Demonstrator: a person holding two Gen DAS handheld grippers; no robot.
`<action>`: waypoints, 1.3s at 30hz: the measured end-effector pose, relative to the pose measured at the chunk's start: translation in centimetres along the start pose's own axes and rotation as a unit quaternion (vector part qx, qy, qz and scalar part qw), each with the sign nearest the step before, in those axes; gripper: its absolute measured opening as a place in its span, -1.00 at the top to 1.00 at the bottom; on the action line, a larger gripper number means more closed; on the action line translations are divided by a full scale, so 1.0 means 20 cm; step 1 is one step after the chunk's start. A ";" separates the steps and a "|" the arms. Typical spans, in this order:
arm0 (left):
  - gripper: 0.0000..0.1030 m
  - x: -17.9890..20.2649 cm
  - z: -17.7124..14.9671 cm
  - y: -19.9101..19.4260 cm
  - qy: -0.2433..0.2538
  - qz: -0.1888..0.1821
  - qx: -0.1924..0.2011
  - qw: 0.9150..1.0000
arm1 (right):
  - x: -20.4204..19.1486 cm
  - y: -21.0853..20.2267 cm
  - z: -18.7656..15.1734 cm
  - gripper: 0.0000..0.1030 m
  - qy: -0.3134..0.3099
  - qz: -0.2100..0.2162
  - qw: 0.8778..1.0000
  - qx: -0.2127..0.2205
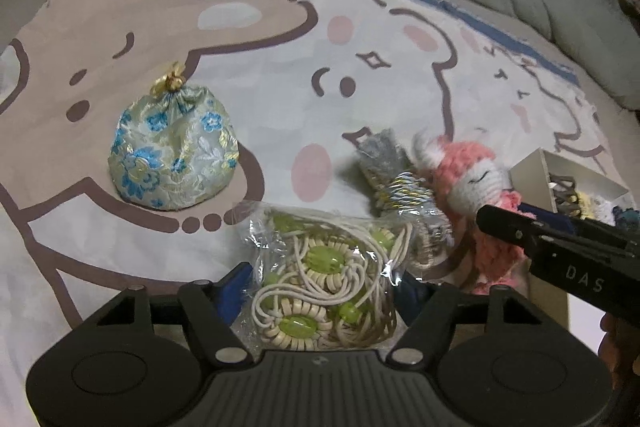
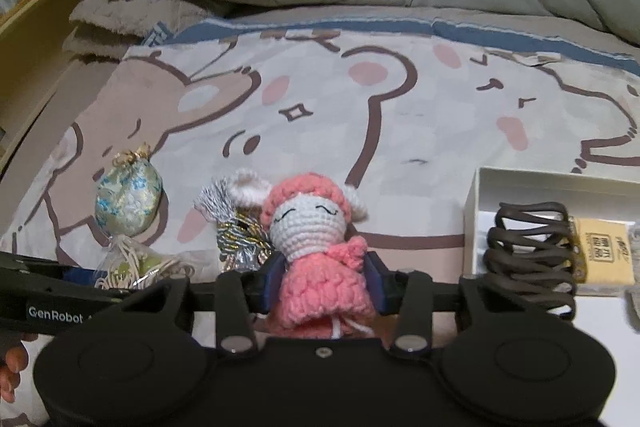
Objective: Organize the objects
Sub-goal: 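Grasp the bagged green-bead hair ties with the left tool while the right tool grasps the pink crocheted bunny, then carry the bagged hair ties and pink bunny over the white box with both tools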
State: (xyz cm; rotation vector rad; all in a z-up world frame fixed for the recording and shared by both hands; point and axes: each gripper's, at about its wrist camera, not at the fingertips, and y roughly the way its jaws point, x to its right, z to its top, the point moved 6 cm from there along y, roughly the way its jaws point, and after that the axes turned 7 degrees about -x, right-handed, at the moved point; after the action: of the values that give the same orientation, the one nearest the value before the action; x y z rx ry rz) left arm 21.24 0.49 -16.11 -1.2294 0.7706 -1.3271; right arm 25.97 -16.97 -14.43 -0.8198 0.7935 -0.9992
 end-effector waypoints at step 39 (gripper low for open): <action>-0.40 -0.05 -0.01 -0.26 -0.001 -0.006 0.070 0.998 | -0.12 -0.13 -0.12 0.23 -0.045 0.011 0.999 -0.021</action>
State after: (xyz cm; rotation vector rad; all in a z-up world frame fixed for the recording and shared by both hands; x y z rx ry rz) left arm 19.36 2.30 -11.55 -1.1248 0.6594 -1.3661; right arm 22.12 -16.09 -12.76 -0.8841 0.7458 -0.9221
